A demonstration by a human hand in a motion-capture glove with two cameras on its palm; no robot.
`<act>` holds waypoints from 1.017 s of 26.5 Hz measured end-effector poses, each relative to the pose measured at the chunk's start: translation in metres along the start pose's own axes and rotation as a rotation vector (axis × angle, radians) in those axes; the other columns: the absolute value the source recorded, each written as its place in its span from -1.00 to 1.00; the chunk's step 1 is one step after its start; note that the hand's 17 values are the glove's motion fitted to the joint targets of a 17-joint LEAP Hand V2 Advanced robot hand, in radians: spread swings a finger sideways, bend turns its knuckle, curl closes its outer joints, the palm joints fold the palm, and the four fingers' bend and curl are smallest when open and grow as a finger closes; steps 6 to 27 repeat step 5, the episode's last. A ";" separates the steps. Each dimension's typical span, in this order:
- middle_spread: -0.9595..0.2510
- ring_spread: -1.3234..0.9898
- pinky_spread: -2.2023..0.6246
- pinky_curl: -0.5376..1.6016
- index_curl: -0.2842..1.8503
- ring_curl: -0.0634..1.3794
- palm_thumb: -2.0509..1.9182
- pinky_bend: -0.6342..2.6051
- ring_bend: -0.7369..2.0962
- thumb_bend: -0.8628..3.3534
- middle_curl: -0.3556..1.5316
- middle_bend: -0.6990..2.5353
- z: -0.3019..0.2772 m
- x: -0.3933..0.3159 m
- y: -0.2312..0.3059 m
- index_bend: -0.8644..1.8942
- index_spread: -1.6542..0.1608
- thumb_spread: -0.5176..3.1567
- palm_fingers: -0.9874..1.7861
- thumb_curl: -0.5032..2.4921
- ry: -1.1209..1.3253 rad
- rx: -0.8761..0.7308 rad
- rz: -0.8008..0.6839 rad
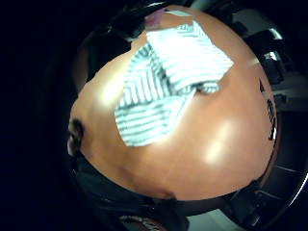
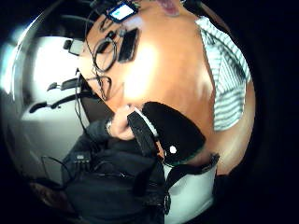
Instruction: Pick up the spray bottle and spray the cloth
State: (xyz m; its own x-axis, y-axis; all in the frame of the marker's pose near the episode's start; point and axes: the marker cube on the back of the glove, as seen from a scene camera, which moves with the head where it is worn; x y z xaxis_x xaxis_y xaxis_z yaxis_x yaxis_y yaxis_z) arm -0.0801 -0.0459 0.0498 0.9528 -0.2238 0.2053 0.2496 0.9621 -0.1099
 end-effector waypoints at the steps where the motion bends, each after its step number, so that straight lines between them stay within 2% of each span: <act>1: 0.54 0.12 0.72 -0.17 -0.46 -0.43 0.22 -0.34 -0.22 -0.60 -0.21 -0.41 0.006 -0.002 0.005 -0.27 0.43 -0.08 0.01 -0.47 0.014 -0.018 -0.005; 27: 0.54 0.12 0.72 -0.17 -0.46 -0.44 0.22 -0.34 -0.24 -0.60 -0.22 -0.42 0.019 -0.005 0.013 -0.27 0.42 -0.09 -0.03 -0.47 0.052 -0.052 -0.010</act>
